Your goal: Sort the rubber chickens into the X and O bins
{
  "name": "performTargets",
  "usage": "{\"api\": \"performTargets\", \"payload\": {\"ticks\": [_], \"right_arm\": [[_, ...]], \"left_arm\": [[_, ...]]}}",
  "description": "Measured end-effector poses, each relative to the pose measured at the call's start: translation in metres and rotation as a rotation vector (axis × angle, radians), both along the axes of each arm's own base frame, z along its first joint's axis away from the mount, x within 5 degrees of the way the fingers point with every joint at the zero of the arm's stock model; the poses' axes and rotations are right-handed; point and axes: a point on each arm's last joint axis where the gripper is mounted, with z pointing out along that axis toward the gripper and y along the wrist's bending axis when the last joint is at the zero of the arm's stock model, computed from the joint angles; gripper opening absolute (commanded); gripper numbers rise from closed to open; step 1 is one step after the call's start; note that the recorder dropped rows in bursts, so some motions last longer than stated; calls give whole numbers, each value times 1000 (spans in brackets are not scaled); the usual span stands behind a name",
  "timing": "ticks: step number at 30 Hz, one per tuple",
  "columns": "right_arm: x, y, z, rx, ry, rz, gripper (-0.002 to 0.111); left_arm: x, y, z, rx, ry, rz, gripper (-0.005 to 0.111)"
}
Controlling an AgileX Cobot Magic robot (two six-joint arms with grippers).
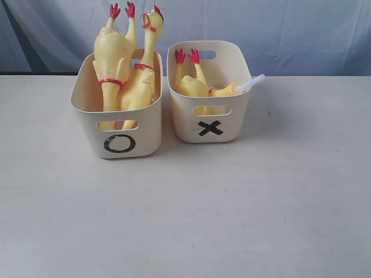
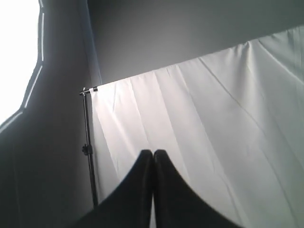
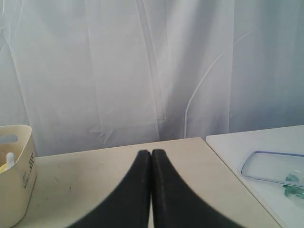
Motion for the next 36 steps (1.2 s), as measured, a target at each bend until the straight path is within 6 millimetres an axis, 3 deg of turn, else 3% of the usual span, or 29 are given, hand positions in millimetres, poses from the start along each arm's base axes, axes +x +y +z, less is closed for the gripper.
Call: {"api": "performTargets", "payload": {"ticks": [5,10,20,26,31,36], "right_arm": [[0,1,0,8,0,6,-1],[4,5,0,39,-44,57,-1],[19,30,6,-11,-626,321,-1],[33,34,-28,-8,-618,362,-1],[49,35,-73,9,-483,364,-1],[52,33,-83,55,-434,349,-1]], "left_arm": [[4,-9,-16,299,90,105,0],[15,-12,-31,400,170,132,0],[37,-9,-63,593,232,285,0],[55,-10,-98,710,326,314,0],[67,-11,-130,750,418,289,0],[74,-11,-158,776,495,263,0]]}}
